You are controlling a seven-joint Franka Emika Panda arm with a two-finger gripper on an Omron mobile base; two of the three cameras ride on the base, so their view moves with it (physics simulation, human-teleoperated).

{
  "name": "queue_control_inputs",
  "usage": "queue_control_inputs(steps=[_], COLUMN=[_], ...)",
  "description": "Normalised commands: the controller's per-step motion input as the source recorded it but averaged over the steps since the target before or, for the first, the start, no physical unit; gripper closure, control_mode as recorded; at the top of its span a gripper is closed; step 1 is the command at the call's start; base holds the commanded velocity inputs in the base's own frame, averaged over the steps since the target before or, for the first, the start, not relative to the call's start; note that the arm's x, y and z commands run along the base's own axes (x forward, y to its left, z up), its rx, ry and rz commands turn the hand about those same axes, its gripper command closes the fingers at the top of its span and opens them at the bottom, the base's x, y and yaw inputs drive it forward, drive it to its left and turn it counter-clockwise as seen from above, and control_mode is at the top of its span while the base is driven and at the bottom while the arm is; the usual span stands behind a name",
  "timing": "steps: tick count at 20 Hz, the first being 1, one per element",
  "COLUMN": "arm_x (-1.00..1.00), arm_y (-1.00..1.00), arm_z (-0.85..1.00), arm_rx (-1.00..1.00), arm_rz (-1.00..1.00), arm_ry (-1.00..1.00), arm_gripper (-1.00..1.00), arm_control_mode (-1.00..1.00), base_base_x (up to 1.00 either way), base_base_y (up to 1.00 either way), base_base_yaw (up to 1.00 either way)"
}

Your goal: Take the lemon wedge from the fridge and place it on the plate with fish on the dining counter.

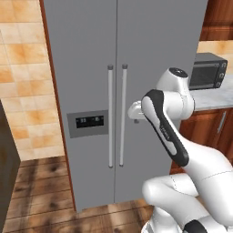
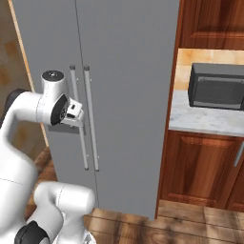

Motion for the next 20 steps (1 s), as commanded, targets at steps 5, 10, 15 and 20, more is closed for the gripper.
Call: queue_control_inputs(steps=[5,10,15,20], arm_x=[0.44,0.48,0.50,0.56], arm_y=[-0.02,-0.15,-0.11,-0.04], arm_z=[0.00,0.00,0.00,-0.02], arm_rx=[-0.05,-0.02,-0.03,-0.09], arm_rz=[-0.03,-0.01,0.00,0.00], arm_ry=[-0.02,-0.01,0.00,-0.03], arm_gripper=[-1.00,-1.00,-1.00,-1.00], arm_control_mode=[-1.00,-1.00,-1.00,-1.00], base_base_x=[0.00,0.00,0.00,0.00], base_base_y=[0.00,0.00,0.00,0.00], base_base_yaw=[0.00,0.00,0.00,0.00])
